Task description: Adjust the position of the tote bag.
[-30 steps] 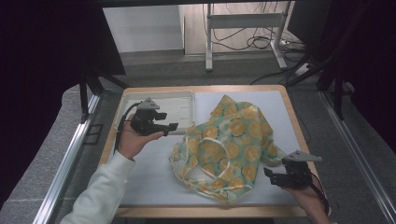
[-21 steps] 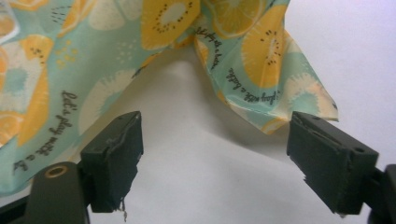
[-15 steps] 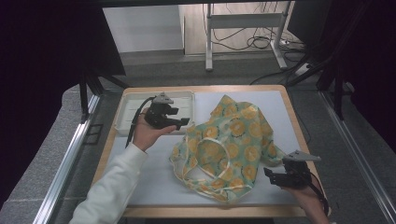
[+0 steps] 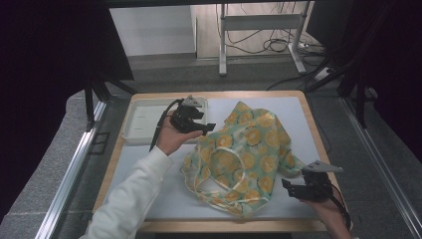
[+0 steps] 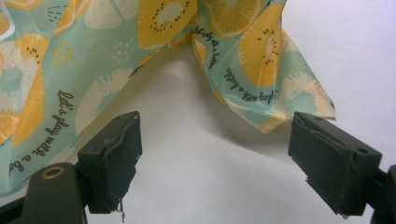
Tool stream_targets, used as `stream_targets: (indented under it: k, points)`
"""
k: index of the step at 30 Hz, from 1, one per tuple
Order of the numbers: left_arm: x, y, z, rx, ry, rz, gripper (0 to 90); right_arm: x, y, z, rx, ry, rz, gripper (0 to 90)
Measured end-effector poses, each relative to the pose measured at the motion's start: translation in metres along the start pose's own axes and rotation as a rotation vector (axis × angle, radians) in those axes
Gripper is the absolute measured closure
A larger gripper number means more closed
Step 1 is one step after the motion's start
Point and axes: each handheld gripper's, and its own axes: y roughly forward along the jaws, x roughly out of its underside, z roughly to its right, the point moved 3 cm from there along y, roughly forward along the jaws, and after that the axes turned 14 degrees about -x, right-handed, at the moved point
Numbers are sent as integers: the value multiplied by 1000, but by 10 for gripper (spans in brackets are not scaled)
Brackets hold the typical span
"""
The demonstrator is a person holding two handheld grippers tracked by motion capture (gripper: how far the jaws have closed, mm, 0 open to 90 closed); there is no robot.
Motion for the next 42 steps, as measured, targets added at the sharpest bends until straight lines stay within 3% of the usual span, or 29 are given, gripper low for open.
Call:
stream_targets:
  k: [7, 22, 31, 42]
  points:
    - [-2, 7, -4, 4, -16, -15, 354, 0, 1, 0, 1, 0, -2, 177]
    - [-12, 23, 2, -7, -12, -40, 343, 1, 2, -1, -8, -1, -10, 177]
    - [-20, 43, -1, -27, -11, -68, 343, 1, 4, 0, -15, 4, -16, 177]
    - [-25, 71, 0, -9, -31, -109, 311, 2, 4, 0, -16, -4, -17, 177]
